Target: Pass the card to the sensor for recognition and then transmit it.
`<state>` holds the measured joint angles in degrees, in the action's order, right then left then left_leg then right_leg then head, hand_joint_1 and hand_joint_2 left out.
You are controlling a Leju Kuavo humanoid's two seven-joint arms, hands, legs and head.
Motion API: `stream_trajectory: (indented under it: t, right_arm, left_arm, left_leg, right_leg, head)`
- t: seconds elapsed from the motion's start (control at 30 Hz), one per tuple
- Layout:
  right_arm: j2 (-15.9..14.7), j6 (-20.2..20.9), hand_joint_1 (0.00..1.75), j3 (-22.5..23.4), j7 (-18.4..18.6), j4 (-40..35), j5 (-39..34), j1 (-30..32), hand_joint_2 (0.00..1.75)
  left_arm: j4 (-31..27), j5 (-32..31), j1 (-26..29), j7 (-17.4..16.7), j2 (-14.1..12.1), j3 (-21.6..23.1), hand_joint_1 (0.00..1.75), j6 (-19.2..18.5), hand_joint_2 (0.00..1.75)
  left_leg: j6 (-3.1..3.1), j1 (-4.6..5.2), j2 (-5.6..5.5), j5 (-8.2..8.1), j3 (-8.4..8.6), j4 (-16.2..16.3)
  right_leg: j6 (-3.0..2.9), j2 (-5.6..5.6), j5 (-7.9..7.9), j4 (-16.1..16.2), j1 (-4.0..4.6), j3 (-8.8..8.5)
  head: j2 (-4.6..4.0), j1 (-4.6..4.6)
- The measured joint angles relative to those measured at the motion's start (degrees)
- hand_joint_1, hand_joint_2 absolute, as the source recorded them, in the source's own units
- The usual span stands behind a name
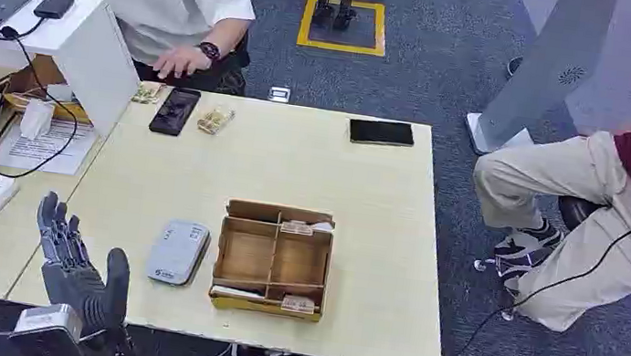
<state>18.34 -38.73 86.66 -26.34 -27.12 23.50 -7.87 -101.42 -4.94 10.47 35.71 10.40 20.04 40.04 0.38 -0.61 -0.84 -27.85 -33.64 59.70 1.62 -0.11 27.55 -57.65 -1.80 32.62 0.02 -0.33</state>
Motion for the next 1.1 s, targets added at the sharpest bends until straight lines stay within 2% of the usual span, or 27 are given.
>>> stream_trajectory:
  t: [0.6, 0.63, 0.67, 0.7, 0.8, 0.93, 1.0, 1.1]
  right_arm:
    - [0.48, -0.81, 0.0, 1.95, 0.24, -3.94, 3.63, 1.18, 1.75]
    - [0.5, -0.81, 0.0, 2.06, 0.28, -4.05, 3.76, 1.19, 1.75]
    - [0.55, -0.81, 0.0, 2.12, 0.39, -4.13, 3.98, 1.19, 1.75]
    - [0.55, -0.81, 0.0, 2.16, 0.55, -4.26, 4.26, 1.19, 1.75]
    - [0.57, -0.81, 0.0, 2.32, 0.94, -4.44, 5.66, 1.16, 1.75]
    - [0.59, -0.81, 0.0, 2.43, 0.55, -4.44, 6.14, 1.09, 1.75]
    - [0.59, -0.81, 0.0, 2.47, 0.52, -4.44, 6.56, 1.03, 1.75]
    - [0.59, -0.81, 0.0, 2.49, 0.22, -4.39, 7.54, 0.87, 1.75]
  left_arm:
    - [0.0, 0.22, -0.65, -1.29, -0.48, 0.92, 0.0, 0.0, 1.75]
    - [0.02, -0.2, -0.65, -1.62, -0.46, 0.92, 0.0, 0.0, 0.0]
    - [0.07, -0.66, -0.66, -1.64, -0.46, 0.9, 0.0, 0.0, 0.0]
    - [0.15, -2.37, -0.67, -1.75, -0.35, 0.9, 0.0, 0.0, 1.75]
    - [0.89, -7.18, -1.02, -2.54, 0.68, 0.15, 0.0, 0.0, 1.75]
    - [1.86, -10.47, -1.87, -2.45, 2.06, -1.18, 0.0, 0.0, 1.75]
    - [2.21, -12.42, -2.09, -2.01, 3.06, -2.12, 0.0, 0.0, 1.75]
    - [2.69, -18.83, -2.28, 0.38, 4.94, -4.46, 0.0, 0.02, 1.75]
  left_leg:
    - [0.0, 0.0, 0.01, 0.0, 0.0, 0.0]
    - [0.0, 0.0, 0.0, 0.0, 0.0, 0.0]
    - [0.0, 0.0, 0.0, 0.0, 0.0, 0.0]
    - [0.0, 0.0, 0.0, 0.0, 0.0, 0.0]
    - [0.0, 0.0, 0.0, 0.0, -0.01, 0.0]
    - [0.0, 0.0, 0.0, 0.0, 0.0, 0.0]
    - [0.0, 0.0, 0.0, 0.0, 0.0, 0.0]
    - [0.0, 0.0, 0.0, 0.0, 0.01, 0.0]
  right_leg:
    - [0.0, 0.01, 0.0, 0.0, 0.0, 0.0]
    - [0.0, 0.01, 0.0, 0.0, 0.0, 0.0]
    - [0.0, 0.0, 0.0, 0.0, 0.0, 0.0]
    - [0.0, 0.0, 0.0, 0.0, 0.0, 0.0]
    - [0.0, 0.0, 0.0, 0.0, 0.0, -0.01]
    - [0.01, 0.0, -0.01, 0.0, 0.0, -0.02]
    - [0.01, 0.0, -0.01, 0.0, 0.0, -0.02]
    - [0.0, 0.01, -0.01, 0.0, 0.0, -0.02]
  head:
    - [0.0, 0.0]
    - [0.0, 0.02]
    - [0.0, 0.0]
    - [0.0, 0.02]
    - [0.0, 0.02]
    - [0.0, 0.02]
    - [0.0, 0.02]
    - [0.0, 0.04]
